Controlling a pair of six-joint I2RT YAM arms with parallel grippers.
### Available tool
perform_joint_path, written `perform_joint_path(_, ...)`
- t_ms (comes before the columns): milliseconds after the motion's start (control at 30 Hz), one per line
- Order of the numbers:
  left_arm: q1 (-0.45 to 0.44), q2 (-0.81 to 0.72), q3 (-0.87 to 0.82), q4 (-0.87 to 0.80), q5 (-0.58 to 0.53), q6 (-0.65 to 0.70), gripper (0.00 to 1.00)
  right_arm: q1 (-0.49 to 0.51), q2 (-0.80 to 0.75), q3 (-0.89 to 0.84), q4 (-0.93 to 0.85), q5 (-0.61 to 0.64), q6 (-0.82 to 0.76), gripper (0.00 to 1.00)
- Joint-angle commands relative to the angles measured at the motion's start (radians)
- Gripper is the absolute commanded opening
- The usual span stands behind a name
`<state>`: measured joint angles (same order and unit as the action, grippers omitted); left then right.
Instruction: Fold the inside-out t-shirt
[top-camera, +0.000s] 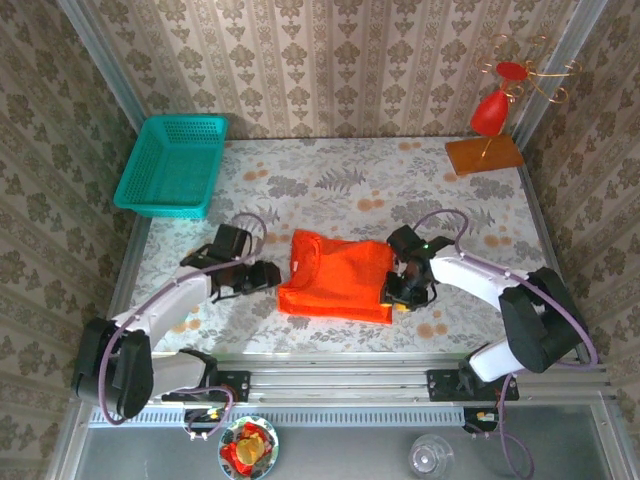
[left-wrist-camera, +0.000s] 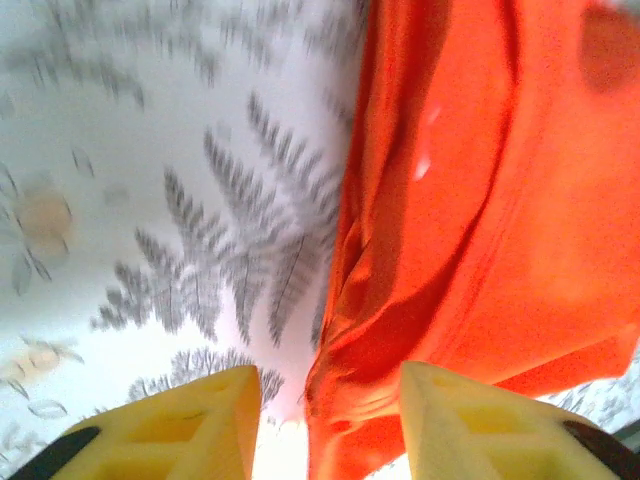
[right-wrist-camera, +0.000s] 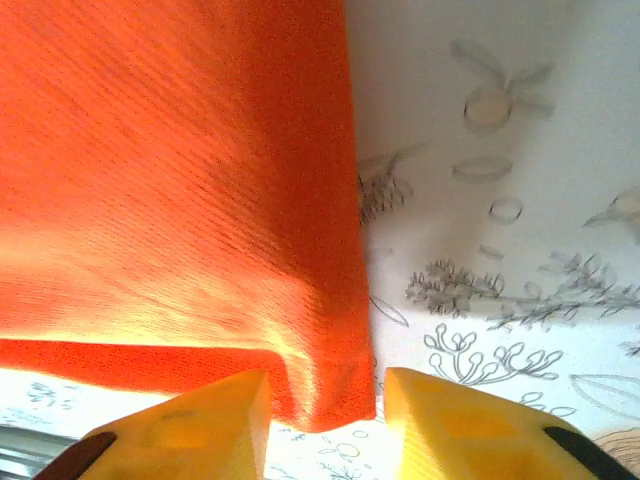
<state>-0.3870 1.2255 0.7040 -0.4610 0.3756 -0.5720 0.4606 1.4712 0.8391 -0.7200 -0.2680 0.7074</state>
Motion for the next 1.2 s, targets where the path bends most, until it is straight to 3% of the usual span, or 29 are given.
perform_joint_path(0, 0.031, 0.078, 0.081, -0.004, 0.046, 0.071, 0.46, -0.060, 0.001, 0.079, -0.053, 0.030, -0.069, 0.40)
perform_joint_path(233, 0.061, 0.369, 0.319, 0.040, 0.118, 0.149, 0.52, -0.174, 0.175, 0.257, -0.037, -0.007, -0.172, 0.43)
perform_joint_path(533, 0.066, 0.667, 0.548, 0.031, 0.181, 0.207, 0.53, -0.207, 0.408, 0.429, -0.036, -0.042, -0.215, 0.43)
perform_joint_path(667, 0.069, 0.727, 0.578, 0.062, 0.207, 0.196, 0.40, -0.215, 0.440, 0.431, -0.019, -0.052, -0.210, 0.34)
perform_joint_path(733, 0.072, 0.741, 0.580, 0.078, 0.212, 0.188, 0.30, -0.222, 0.446, 0.424, -0.016, -0.050, -0.209, 0.26)
perform_joint_path(800, 0.078, 0.736, 0.573, 0.089, 0.209, 0.184, 0.14, -0.230, 0.445, 0.411, -0.013, -0.040, -0.208, 0.15)
perform_joint_path(900, 0.099, 0.704, 0.551, 0.091, 0.149, 0.178, 0.02, -0.251, 0.432, 0.386, -0.011, -0.024, -0.206, 0.02)
perform_joint_path(1033, 0.122, 0.697, 0.562, 0.066, 0.116, 0.193, 0.00, -0.274, 0.411, 0.356, -0.010, -0.017, -0.206, 0.00)
perform_joint_path(1167, 0.110, 0.754, 0.627, 0.057, 0.172, 0.203, 0.01, -0.273, 0.376, 0.306, 0.001, -0.044, -0.189, 0.00)
